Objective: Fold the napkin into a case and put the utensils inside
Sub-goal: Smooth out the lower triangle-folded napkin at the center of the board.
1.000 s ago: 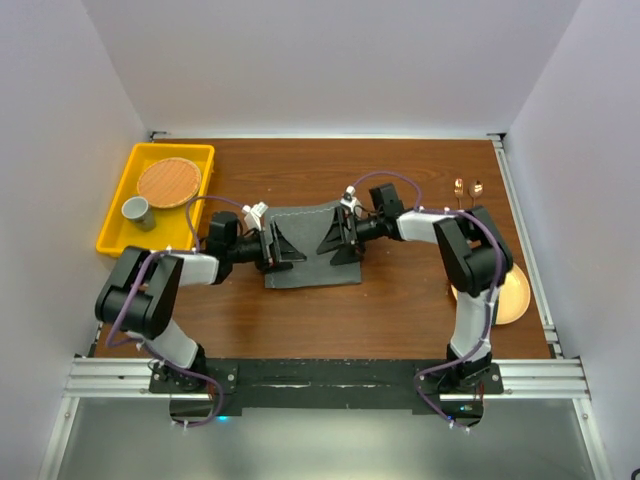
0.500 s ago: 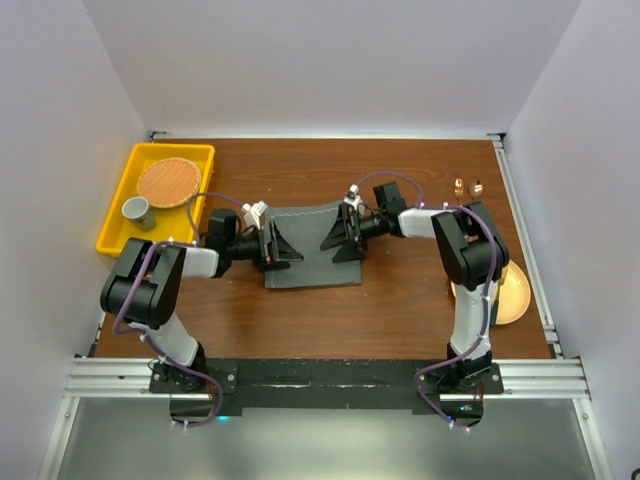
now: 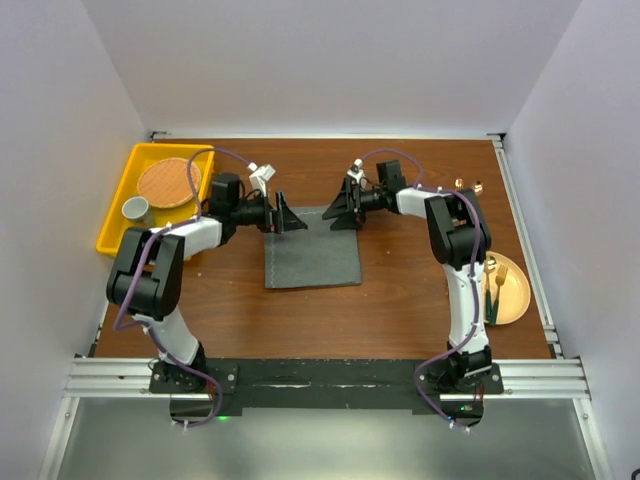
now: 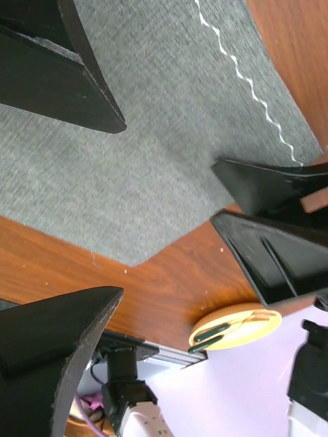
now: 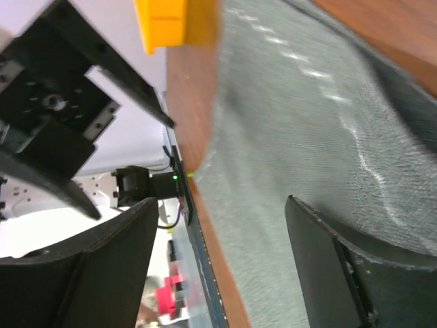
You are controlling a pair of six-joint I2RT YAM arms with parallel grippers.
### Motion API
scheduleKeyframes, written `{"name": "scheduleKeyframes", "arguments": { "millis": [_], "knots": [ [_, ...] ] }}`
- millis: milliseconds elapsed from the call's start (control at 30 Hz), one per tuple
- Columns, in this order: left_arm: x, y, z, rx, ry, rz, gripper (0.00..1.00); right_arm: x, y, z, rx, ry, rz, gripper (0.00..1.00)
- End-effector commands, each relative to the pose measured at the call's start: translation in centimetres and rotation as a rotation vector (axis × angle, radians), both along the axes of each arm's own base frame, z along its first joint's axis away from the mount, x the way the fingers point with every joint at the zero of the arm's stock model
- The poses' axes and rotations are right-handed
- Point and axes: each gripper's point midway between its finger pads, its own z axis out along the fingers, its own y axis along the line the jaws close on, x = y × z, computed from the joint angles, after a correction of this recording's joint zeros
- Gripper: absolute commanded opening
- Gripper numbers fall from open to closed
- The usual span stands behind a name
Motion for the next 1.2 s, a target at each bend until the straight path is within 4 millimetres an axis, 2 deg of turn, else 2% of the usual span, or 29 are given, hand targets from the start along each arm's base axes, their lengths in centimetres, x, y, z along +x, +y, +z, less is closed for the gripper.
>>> {"name": "scheduleKeyframes", "arguments": {
  "millis": [0,67,167,267,333,433,467,500,533,567,600,633,667,700,767,867,900,967,1000,1033,1100,1133,1167],
  "knots": [
    [1.5,0.5,-3.0,0.043,0.044,0.038,1.00,1.6,-1.2,-1.5,-0.007,0.026,-0.048,0.72],
    [1.6,0.9,-4.3,0.048,0.088,0.063,1.00,1.1,-1.8,-3.2,-0.025,0.070,-0.065,0.69],
    [1.1,1.4,-6.5,0.052,0.161,0.075,1.00,0.3,-2.4,-4.5,-0.048,0.102,-0.083,0.63],
    [0.4,1.6,-7.5,0.069,0.181,0.070,1.00,-0.1,-2.6,-5.2,-0.059,0.129,-0.101,0.57],
    [0.2,1.7,-7.7,0.076,0.182,0.068,1.00,0.0,-2.6,-4.7,-0.054,0.121,-0.100,0.54],
    [0.7,1.5,-6.1,0.063,0.131,0.042,1.00,1.3,-2.1,-1.6,-0.018,0.059,-0.095,0.48],
    [0.8,1.5,-5.5,0.070,0.103,0.017,1.00,2.0,-1.9,0.3,0.005,0.027,-0.089,0.45],
    [1.9,1.3,-3.4,0.069,0.031,0.006,1.00,2.5,-1.9,1.6,0.012,-0.001,-0.094,0.42],
    [2.4,1.3,-2.4,0.080,-0.009,-0.012,1.00,3.0,-2.0,3.6,0.022,-0.048,-0.096,0.40],
    [2.2,1.7,-2.5,0.136,-0.035,-0.045,1.00,3.6,-2.0,5.1,0.024,-0.089,-0.096,0.38],
    [3.5,1.8,-0.4,0.164,-0.105,-0.058,1.00,4.3,-2.6,5.8,0.010,-0.112,-0.113,0.37],
    [3.9,2.1,0.1,0.199,-0.138,-0.068,1.00,4.7,-3.1,6.8,-0.004,-0.144,-0.120,0.37],
    [4.2,3.1,-0.4,0.282,-0.168,-0.077,1.00,5.0,-3.5,7.5,-0.031,-0.177,-0.110,0.36],
    [5.4,3.4,0.8,0.310,-0.225,-0.071,1.00,5.7,-4.2,7.5,-0.063,-0.201,-0.127,0.35],
    [6.8,5.2,0.6,0.413,-0.275,-0.039,1.00,6.0,-5.3,6.8,-0.157,-0.252,-0.109,0.33],
    [8.9,6.5,1.1,0.492,-0.334,-0.002,1.00,6.5,-6.8,3.7,-0.292,-0.272,-0.098,0.26],
    [9.6,6.7,1.5,0.485,-0.341,0.005,1.00,6.5,-6.9,3.3,-0.294,-0.263,-0.089,0.24],
    [9.7,5.6,2.6,0.408,-0.340,-0.033,1.00,5.9,-6.2,2.8,-0.235,-0.201,-0.057,0.23],
    [9.5,5.1,2.1,0.376,-0.315,-0.053,1.00,5.8,-6.0,2.8,-0.216,-0.185,-0.054,0.21],
    [9.0,4.3,2.3,0.313,-0.274,-0.072,1.00,5.3,-5.3,3.4,-0.169,-0.128,-0.056,0.21],
    [8.6,3.3,1.9,0.248,-0.239,-0.081,1.00,5.6,-4.7,4.1,-0.106,-0.145,-0.076,0.21],
    [8.6,2.8,2.3,0.206,-0.220,-0.065,1.00,5.1,-4.4,4.0,-0.081,-0.061,-0.104,0.21],
    [8.1,2.6,1.7,0.195,-0.195,-0.061,1.00,5.6,-3.7,5.2,-0.029,-0.107,-0.103,0.22]
  ]
}}
